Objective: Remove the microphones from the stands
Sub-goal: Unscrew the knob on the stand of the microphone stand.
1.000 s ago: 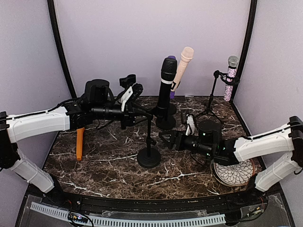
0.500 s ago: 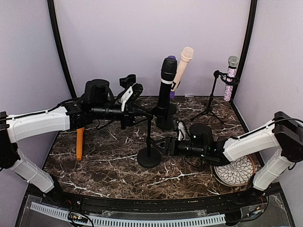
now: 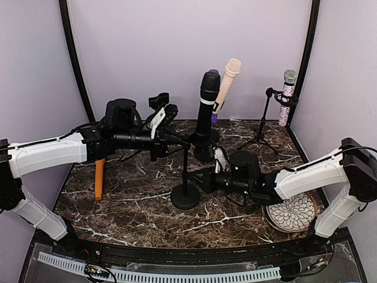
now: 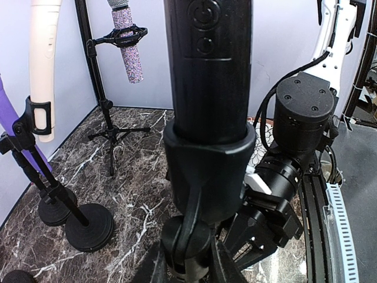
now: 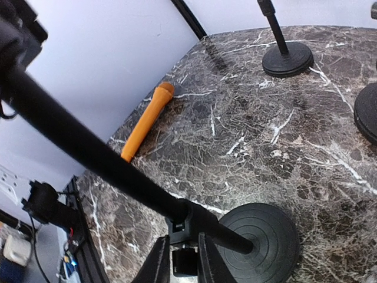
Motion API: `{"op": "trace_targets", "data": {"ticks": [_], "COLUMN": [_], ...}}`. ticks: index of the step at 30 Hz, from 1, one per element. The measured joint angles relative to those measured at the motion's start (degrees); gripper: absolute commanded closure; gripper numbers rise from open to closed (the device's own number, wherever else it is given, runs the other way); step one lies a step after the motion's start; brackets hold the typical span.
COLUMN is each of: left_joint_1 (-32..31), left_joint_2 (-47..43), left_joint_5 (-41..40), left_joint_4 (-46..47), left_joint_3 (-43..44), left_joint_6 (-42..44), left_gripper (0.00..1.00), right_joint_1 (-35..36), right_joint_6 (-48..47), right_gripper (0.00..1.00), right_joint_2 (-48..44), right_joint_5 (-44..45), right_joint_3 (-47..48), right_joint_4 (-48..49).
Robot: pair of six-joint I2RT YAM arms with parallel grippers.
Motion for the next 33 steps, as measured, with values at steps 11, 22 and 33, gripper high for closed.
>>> {"op": "trace_targets", "data": {"ticks": [11, 22, 33], "left_joint_1": [0.0, 0.1, 0.1], "left_joint_2": [0.1, 0.4, 0.8], "left_joint_5": [-0.4, -0.5, -0.2], "left_joint_4": [-0.5, -0.3, -0.4], "left_joint_3": [0.3, 0.5, 1.0], "left_joint_6": [-0.5, -1.5, -1.7], "left_gripper": [0.81, 0.82, 0.82], "right_joint_1": [5.4, 11.2, 17.4], "right_joint_6": [-10.0, -17.6, -32.3], "right_gripper": [1.00, 1.00, 1.00], "right_joint_2": [0.9, 5.4, 12.2], "right_joint_5": [14.6, 30.6, 49.5], "right_joint_3": [0.9, 1.3, 4.4], "right_joint_4": [0.3, 7.4, 14.5]}}
